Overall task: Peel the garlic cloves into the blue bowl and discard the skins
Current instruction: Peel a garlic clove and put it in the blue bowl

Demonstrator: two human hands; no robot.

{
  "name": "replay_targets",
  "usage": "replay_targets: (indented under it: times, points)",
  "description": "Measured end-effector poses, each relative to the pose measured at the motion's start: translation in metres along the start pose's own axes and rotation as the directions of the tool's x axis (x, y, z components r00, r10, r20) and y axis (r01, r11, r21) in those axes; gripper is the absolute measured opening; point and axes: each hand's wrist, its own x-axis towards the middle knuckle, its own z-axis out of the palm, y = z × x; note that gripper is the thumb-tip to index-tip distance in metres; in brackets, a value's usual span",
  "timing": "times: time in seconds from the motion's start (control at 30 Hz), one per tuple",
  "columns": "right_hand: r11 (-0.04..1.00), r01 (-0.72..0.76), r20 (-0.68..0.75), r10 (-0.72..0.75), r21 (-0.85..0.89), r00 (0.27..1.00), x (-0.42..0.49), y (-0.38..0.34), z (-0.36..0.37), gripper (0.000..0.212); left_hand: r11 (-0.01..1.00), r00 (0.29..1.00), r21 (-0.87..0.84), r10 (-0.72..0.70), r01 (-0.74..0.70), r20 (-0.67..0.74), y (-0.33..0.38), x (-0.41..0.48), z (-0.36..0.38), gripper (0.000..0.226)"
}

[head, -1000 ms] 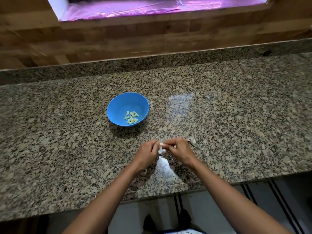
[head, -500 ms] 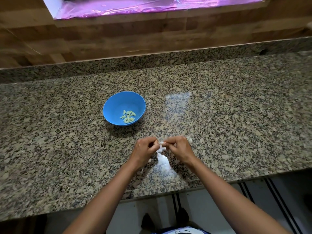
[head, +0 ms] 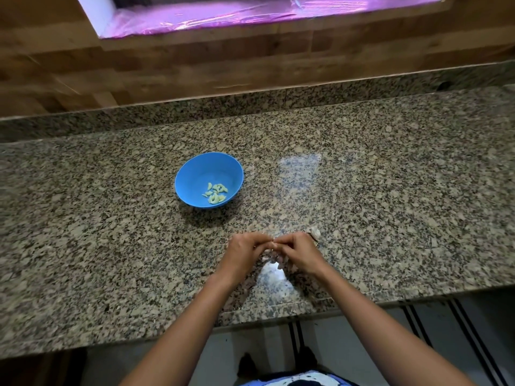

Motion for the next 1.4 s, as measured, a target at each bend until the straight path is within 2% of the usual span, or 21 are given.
replay_targets:
  times: [0.13, 0.17, 0.23, 0.27, 0.33, 0.43, 0.47, 0.53, 0.57, 0.6, 0.67, 0.73, 0.77, 0.83, 0.87, 0.9, 0.93, 1.0, 1.07, 1.2, 1.4]
  points:
    - [0.99, 0.093, -0.03, -0.097, -0.106, 0.995, -0.001, -0.007, -0.011, 0.012, 0.954, 0.985, 0.246, 0.157, -0.17, 0.074, -0.01, 0.007, 0.0, 0.037]
    - [0.973, 0.152, -0.048, -0.162, -0.171, 0.986, -0.001, -0.01, -0.013, 0.015, 0.96, 0.986, 0.229, 0.143, -0.159, 0.085, -0.01, 0.007, 0.001, 0.036]
    - [0.895, 0.303, -0.051, -0.337, -0.326, 0.94, 0.001, -0.016, -0.014, 0.017, 0.997, 0.995, -0.066, -0.03, 0.037, 0.094, -0.001, 0.007, 0.002, 0.03]
    - [0.844, 0.374, -0.037, -0.419, -0.384, 0.907, 0.002, -0.017, -0.014, 0.017, 0.94, 0.983, -0.292, -0.15, 0.175, 0.107, 0.003, 0.009, 0.001, 0.029]
    - [0.721, 0.493, 0.015, -0.558, -0.487, 0.83, 0.006, -0.017, -0.014, 0.021, 0.665, 0.893, -0.599, -0.371, 0.446, 0.253, 0.005, 0.015, -0.001, 0.03]
    - [0.489, 0.605, 0.122, -0.707, -0.629, 0.697, 0.013, -0.014, -0.014, 0.03, 0.271, 0.723, -0.698, -0.476, 0.663, 0.501, 0.007, 0.016, -0.007, 0.033]
    - [0.479, 0.607, 0.114, -0.719, -0.634, 0.686, 0.014, -0.013, -0.013, 0.03, 0.305, 0.731, -0.69, -0.484, 0.657, 0.482, 0.008, 0.016, -0.007, 0.033]
    - [0.74, 0.506, -0.012, -0.569, -0.443, 0.822, 0.012, -0.017, -0.014, 0.025, 0.757, 0.896, -0.479, -0.387, 0.445, 0.219, 0.004, 0.012, -0.002, 0.032]
    - [0.904, 0.374, 0.005, -0.382, -0.209, 0.924, 0.011, -0.017, -0.015, 0.021, 0.945, 0.977, -0.249, -0.203, 0.213, 0.064, -0.002, 0.01, 0.001, 0.03]
    - [0.977, 0.209, 0.118, -0.212, 0.041, 0.97, 0.009, -0.018, -0.015, 0.019, 0.999, 0.999, -0.019, 0.026, -0.027, -0.038, -0.01, 0.01, 0.001, 0.026]
    - [0.945, -0.071, 0.362, -0.053, 0.32, 0.931, 0.006, -0.017, -0.016, 0.02, 0.873, 0.9, 0.277, 0.432, -0.401, -0.058, -0.028, 0.01, -0.003, 0.016]
    - [0.844, -0.288, 0.503, 0.025, 0.452, 0.864, 0.003, -0.015, -0.015, 0.014, 0.681, 0.759, 0.417, 0.651, -0.601, 0.031, -0.04, 0.009, -0.007, 0.01]
    - [0.801, -0.351, 0.515, 0.063, 0.485, 0.855, 0.001, -0.016, -0.013, 0.012, 0.665, 0.744, 0.423, 0.668, -0.616, 0.034, -0.042, 0.008, -0.006, 0.012]
    - [0.851, -0.237, 0.359, 0.062, 0.468, 0.931, 0.0, -0.015, -0.008, 0.015, 0.848, 0.866, 0.294, 0.489, -0.442, -0.108, -0.032, 0.004, -0.002, 0.016]
    - [0.93, -0.094, 0.211, 0.018, 0.354, 0.977, 0.001, -0.015, -0.005, 0.016, 0.967, 0.948, 0.108, 0.249, -0.232, -0.196, -0.02, 0.002, -0.001, 0.014]
    - [0.98, 0.033, 0.055, -0.045, 0.198, 0.997, 0.002, -0.015, -0.001, 0.016, 0.986, 0.979, -0.165, -0.049, 0.016, -0.199, -0.009, 0.002, 0.0, 0.012]
    - [0.993, 0.108, -0.079, -0.103, 0.056, 0.992, 0.004, -0.015, 0.003, 0.015, 0.86, 0.948, -0.464, -0.298, 0.214, -0.116, -0.001, 0.003, 0.001, 0.009]
    - [0.987, 0.157, -0.199, -0.152, 0.01, 0.968, 0.006, -0.017, 0.011, 0.013, 0.528, 0.847, -0.774, -0.531, 0.349, 0.02, 0.01, 0.007, 0.004, 0.008]
    - [0.986, 0.131, -0.222, -0.105, 0.106, 0.969, 0.006, -0.016, 0.018, 0.013, 0.502, 0.814, -0.803, -0.58, 0.321, -0.037, 0.014, 0.008, 0.007, 0.009]
    - [0.921, -0.015, -0.18, 0.092, 0.388, 0.979, 0.001, -0.019, 0.021, 0.014, 0.795, 0.863, -0.574, -0.417, 0.196, -0.283, 0.012, 0.006, 0.02, 0.014]
    - [0.879, -0.098, -0.077, 0.151, 0.466, 0.986, -0.003, -0.021, 0.005, 0.019, 0.939, 0.967, -0.322, -0.182, 0.118, -0.178, 0.0, 0.002, 0.021, 0.03]
